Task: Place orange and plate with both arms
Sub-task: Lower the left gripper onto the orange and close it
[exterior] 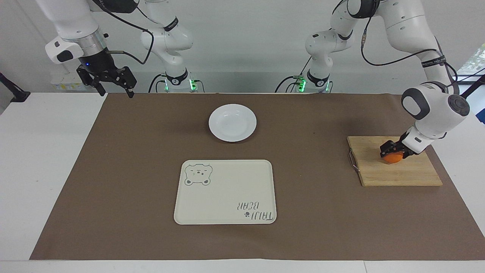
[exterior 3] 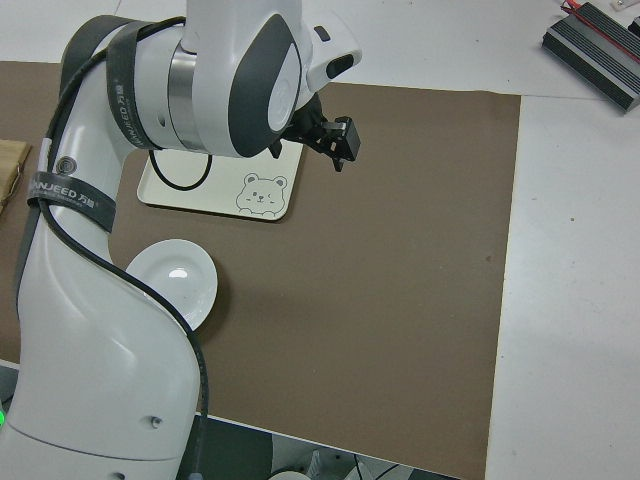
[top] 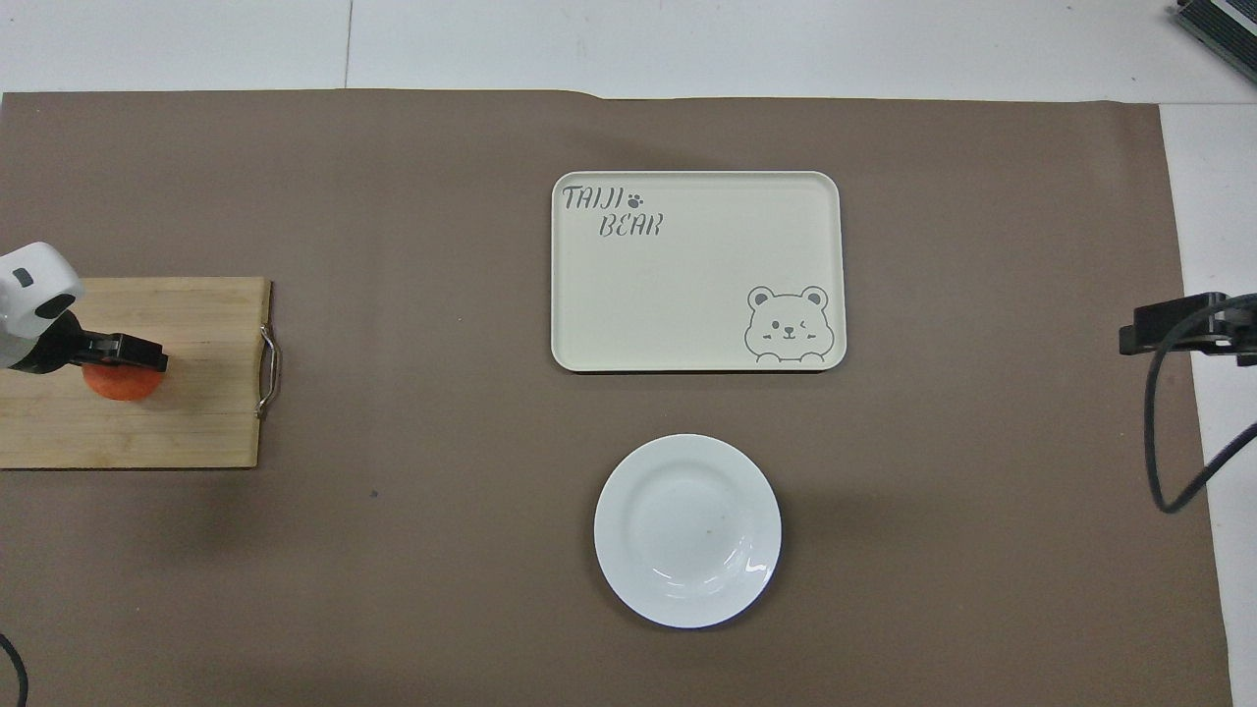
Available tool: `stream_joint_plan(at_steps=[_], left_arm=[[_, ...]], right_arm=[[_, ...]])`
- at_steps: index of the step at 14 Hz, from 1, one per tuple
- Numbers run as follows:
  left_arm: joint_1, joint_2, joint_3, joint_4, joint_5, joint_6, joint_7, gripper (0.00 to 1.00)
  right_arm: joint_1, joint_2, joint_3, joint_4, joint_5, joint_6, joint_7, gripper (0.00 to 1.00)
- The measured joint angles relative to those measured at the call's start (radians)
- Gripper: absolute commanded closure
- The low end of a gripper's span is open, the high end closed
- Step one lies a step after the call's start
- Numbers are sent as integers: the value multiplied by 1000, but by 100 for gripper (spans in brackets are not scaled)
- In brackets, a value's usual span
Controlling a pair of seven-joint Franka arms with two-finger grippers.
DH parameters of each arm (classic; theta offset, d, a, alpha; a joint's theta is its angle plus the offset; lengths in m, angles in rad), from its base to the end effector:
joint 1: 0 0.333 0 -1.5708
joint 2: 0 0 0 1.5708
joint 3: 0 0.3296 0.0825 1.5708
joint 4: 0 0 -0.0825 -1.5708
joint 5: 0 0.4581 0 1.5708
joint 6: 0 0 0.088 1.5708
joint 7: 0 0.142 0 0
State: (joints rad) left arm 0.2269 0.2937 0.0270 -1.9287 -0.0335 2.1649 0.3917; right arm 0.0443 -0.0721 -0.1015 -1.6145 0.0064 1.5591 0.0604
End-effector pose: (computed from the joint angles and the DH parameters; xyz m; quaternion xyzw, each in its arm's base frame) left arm 0.6476 0.1654 0.2656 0.9978 -0.0595 -0.0241 0.0183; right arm 0.6035 -0.0356 0.6224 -0.9982 0.0586 -0.0082 0.0069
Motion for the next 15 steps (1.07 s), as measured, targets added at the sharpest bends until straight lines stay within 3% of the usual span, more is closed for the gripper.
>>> stream_joint_plan(at_steps=[10, 11, 12, 13, 15], left_arm=[[1, 0, 0, -1, 0, 0, 0, 0], [1, 0, 0, -1, 0, 0, 0, 22], [1, 0, 0, -1, 0, 0, 0, 84], [1, 0, 0, -1, 0, 0, 0, 100], [2, -3, 1, -1, -1, -1, 0, 100]], right_arm=[[0, -3, 0, -5, 0, 0, 0, 0], [0, -3, 0, -5, 0, 0, 0, 0], [0, -4, 0, -6, 0, 0, 0, 0], [0, -4, 0, -6, 0, 0, 0, 0], [0, -5, 0, -7, 0, 0, 0, 0]])
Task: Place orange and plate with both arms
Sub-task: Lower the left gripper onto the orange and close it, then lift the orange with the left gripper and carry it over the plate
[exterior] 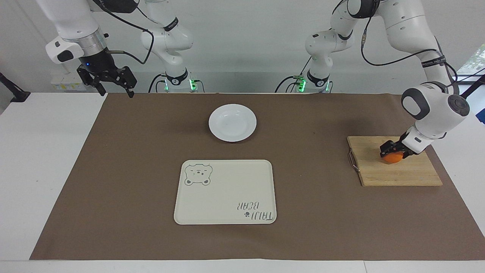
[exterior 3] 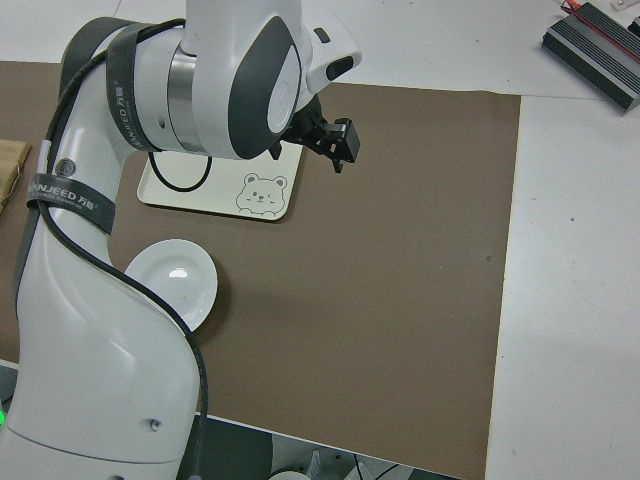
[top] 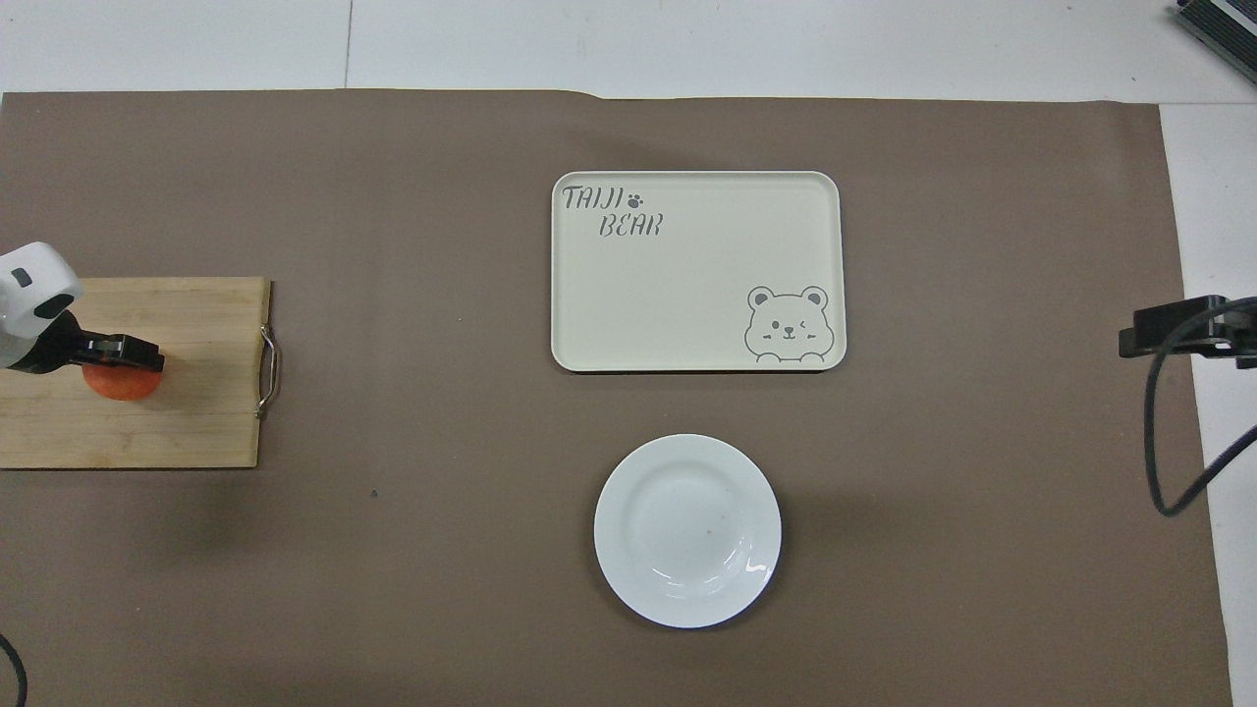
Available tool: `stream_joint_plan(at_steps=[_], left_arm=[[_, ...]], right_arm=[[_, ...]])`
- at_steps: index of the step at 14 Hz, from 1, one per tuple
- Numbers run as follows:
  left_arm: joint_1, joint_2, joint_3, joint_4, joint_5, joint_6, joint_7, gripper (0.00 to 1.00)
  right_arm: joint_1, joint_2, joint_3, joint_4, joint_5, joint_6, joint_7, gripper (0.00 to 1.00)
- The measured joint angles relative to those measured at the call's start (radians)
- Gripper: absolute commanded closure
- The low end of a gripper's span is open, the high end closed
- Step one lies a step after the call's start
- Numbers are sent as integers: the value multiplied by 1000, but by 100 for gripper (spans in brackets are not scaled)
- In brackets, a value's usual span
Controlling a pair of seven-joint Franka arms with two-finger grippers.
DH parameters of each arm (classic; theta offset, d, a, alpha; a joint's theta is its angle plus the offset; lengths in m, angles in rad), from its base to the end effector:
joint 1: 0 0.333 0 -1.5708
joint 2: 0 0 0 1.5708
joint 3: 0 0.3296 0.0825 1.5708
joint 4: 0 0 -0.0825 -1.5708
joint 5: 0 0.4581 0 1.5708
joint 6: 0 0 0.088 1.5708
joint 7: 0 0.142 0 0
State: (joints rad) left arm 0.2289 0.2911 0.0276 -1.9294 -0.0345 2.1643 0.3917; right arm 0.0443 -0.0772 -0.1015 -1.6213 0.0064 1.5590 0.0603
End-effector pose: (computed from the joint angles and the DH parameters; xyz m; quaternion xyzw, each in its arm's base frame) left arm 0.6470 0.1670 0.2670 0.9979 -0.0580 -0.0233 0.0184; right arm 0.6017 -0.0356 0.6218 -0.9982 0.0585 -0.0072 0.0071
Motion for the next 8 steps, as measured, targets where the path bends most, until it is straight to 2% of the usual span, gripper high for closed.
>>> stream_joint_plan(at_steps=[8], left_arm=[[10, 0, -4, 1, -2, 1, 1, 100]], right_arm=[[0, 0, 0, -1, 0, 0, 0, 0]])
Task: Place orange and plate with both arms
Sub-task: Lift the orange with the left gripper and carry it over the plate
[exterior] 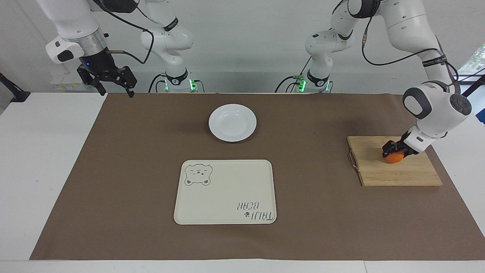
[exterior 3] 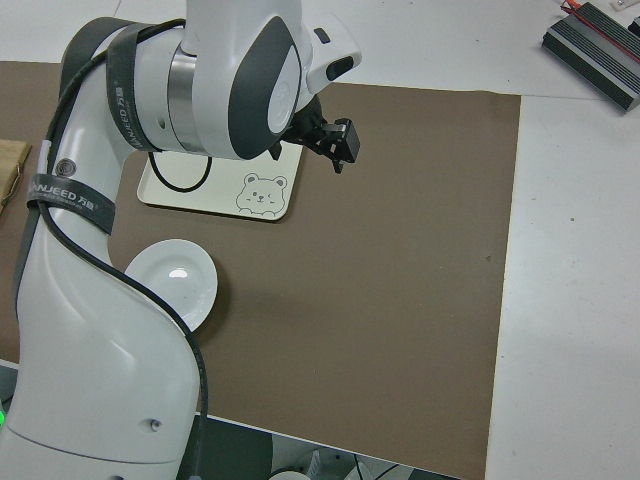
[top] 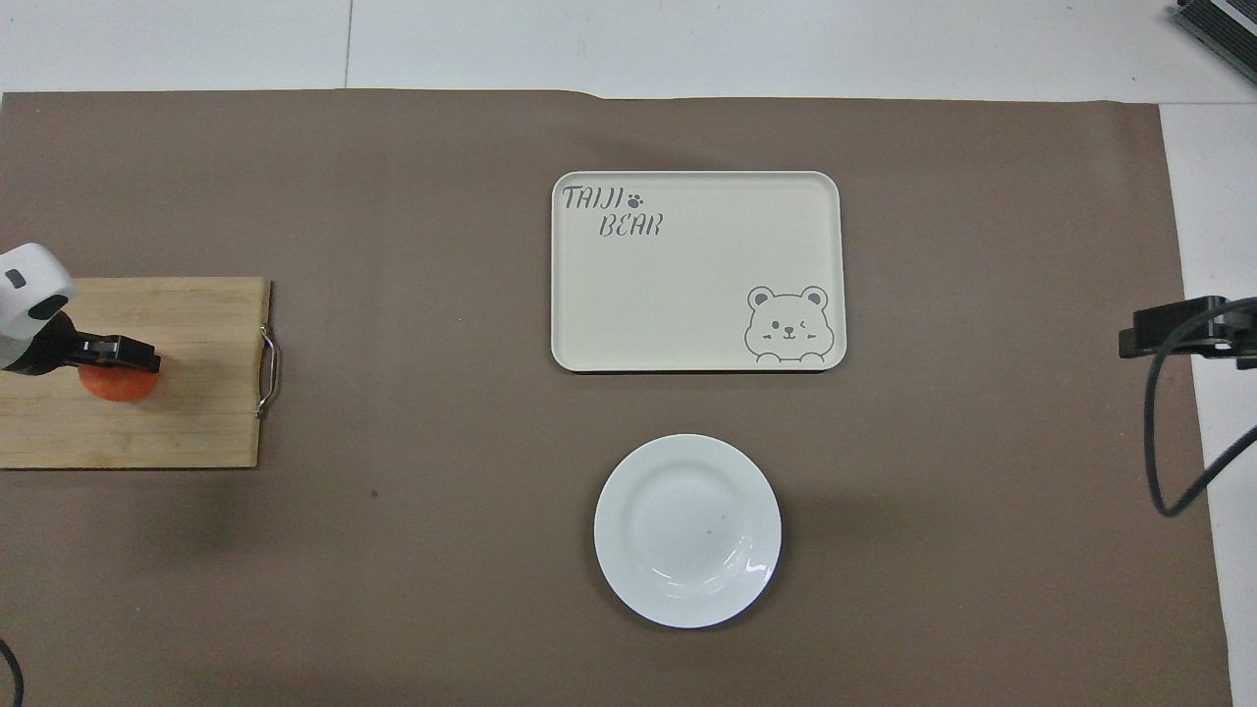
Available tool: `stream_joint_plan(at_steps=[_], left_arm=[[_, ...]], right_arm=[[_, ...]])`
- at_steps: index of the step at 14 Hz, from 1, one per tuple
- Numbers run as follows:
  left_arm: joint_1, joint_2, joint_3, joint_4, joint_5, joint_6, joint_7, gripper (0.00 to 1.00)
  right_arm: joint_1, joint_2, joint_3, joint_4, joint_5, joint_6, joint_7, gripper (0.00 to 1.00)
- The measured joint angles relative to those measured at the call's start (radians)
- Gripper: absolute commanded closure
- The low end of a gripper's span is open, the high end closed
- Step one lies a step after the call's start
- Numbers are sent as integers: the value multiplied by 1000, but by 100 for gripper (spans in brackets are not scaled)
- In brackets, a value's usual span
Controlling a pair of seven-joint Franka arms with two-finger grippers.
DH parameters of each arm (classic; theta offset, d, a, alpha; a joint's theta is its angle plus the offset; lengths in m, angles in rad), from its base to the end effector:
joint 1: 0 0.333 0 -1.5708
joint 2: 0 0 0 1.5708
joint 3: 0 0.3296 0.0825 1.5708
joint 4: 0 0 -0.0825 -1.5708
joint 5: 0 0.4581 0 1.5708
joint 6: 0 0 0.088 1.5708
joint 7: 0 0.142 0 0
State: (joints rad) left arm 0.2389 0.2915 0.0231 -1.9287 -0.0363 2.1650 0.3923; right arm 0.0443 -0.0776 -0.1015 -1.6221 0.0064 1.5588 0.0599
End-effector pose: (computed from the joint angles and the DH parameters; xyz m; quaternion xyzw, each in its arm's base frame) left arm 0.6464 0.1706 0.2671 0.9980 -0.0549 -0.0224 0.0197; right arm 0.6016 -0.0356 0.6216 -0.9982 0.0583 -0.0069 0.0071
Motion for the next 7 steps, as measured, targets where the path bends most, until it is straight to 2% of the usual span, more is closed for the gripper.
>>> stream_joint_plan(at_steps=[4, 7], left_arm=[[-21, -30, -12, 6, -2, 0, -5, 100], [-98, -94, -17, 5, -3, -28, -71, 100]], right_arm=[[0, 0, 0, 0, 0, 0, 0, 0], [0, 0, 0, 0, 0, 0, 0, 0]])
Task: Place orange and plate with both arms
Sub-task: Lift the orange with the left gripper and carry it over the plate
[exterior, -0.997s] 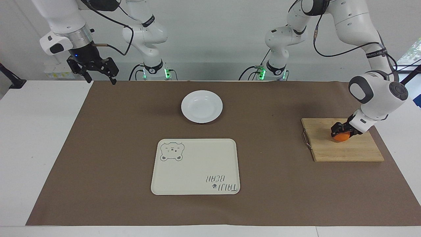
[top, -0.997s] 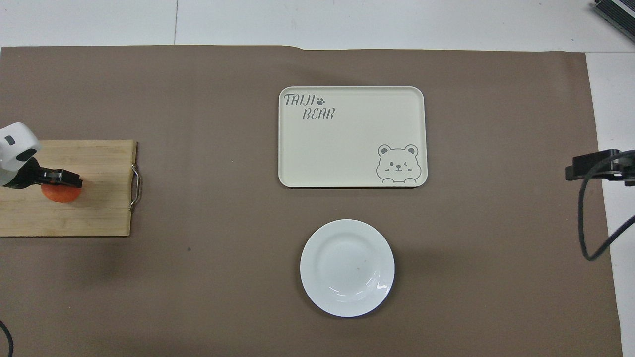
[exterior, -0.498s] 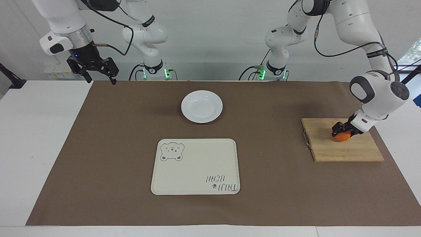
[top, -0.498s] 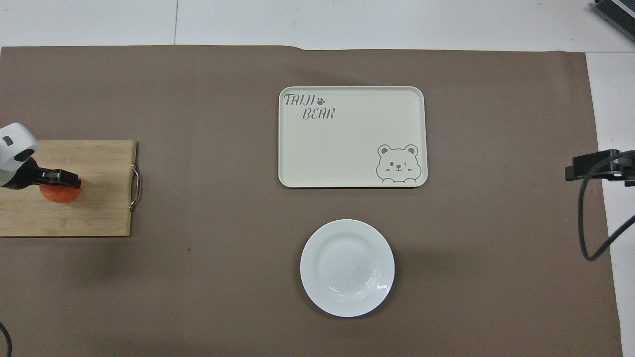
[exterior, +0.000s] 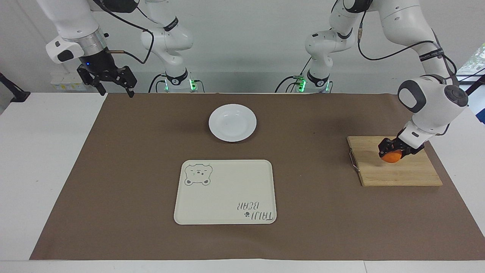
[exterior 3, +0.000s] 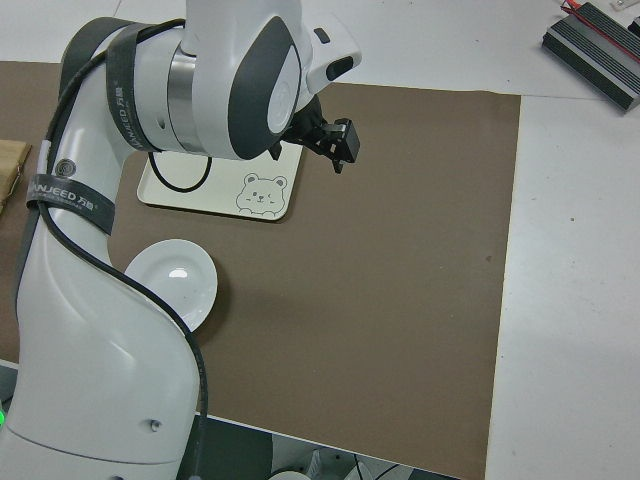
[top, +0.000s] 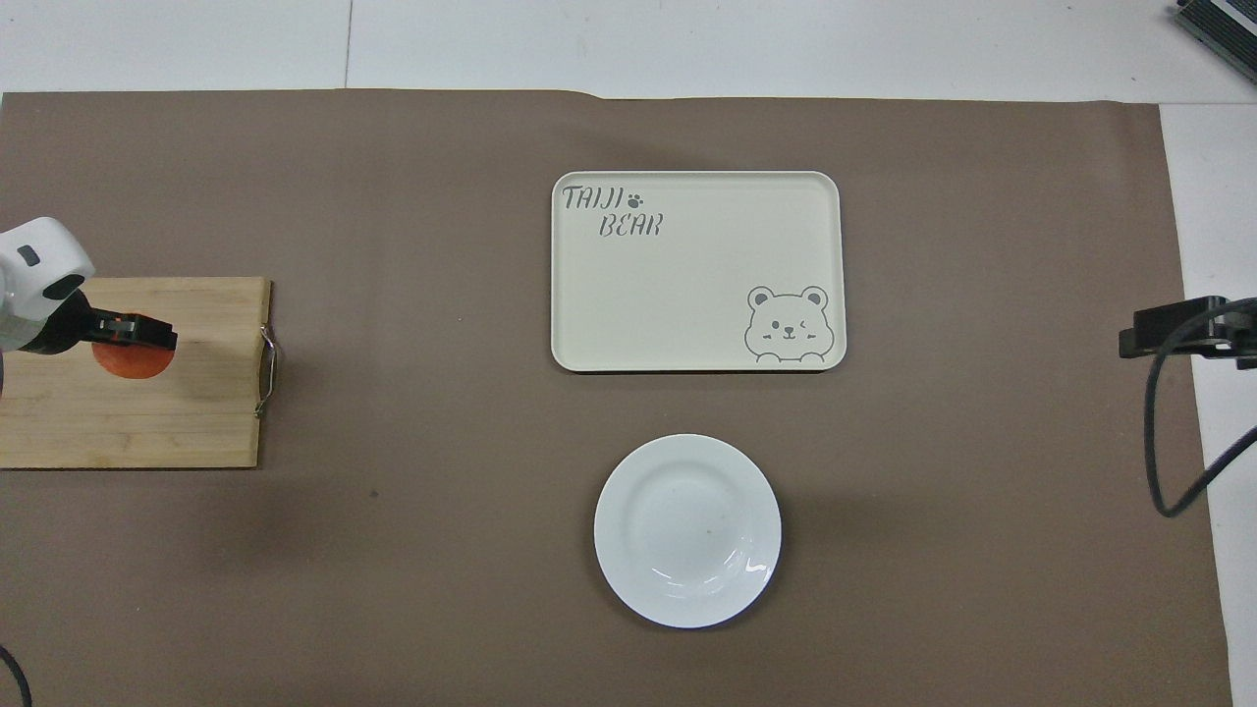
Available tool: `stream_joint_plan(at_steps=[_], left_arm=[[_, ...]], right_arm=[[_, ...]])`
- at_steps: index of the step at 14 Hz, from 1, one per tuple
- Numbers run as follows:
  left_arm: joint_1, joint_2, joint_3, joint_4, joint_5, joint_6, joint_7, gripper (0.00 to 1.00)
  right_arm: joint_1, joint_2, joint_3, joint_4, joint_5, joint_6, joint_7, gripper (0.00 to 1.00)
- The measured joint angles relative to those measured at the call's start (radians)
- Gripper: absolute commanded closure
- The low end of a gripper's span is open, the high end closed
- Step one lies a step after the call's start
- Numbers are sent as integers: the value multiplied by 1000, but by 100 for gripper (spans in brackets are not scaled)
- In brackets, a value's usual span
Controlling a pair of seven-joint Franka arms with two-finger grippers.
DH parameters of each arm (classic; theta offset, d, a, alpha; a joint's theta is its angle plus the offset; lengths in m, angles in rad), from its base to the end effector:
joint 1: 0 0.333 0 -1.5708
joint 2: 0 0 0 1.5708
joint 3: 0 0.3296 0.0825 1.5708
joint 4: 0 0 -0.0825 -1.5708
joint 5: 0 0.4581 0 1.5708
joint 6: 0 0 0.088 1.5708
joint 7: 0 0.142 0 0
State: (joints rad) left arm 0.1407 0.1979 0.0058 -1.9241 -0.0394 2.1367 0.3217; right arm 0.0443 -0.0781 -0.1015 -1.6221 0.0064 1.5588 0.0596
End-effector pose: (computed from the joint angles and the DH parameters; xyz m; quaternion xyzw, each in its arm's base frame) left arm 0.6625 0.0948 0.3297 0.9969 -0.0771 0.0109 0.0140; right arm 0.6014 -0.0356 0.6219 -0.9983 0.0582 -0.0072 0.0072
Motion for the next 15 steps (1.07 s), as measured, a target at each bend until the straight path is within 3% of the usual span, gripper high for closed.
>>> stream_joint_plan(at_steps=[5, 15], left_arm=[[-211, -57, -5, -17, -1, -26, -206, 100], [-701, -3, -15, -30, -3, 128, -636, 100]], right_arm=[[0, 0, 0, 0, 0, 0, 0, 0], [0, -4, 0, -11, 0, -1, 0, 0]])
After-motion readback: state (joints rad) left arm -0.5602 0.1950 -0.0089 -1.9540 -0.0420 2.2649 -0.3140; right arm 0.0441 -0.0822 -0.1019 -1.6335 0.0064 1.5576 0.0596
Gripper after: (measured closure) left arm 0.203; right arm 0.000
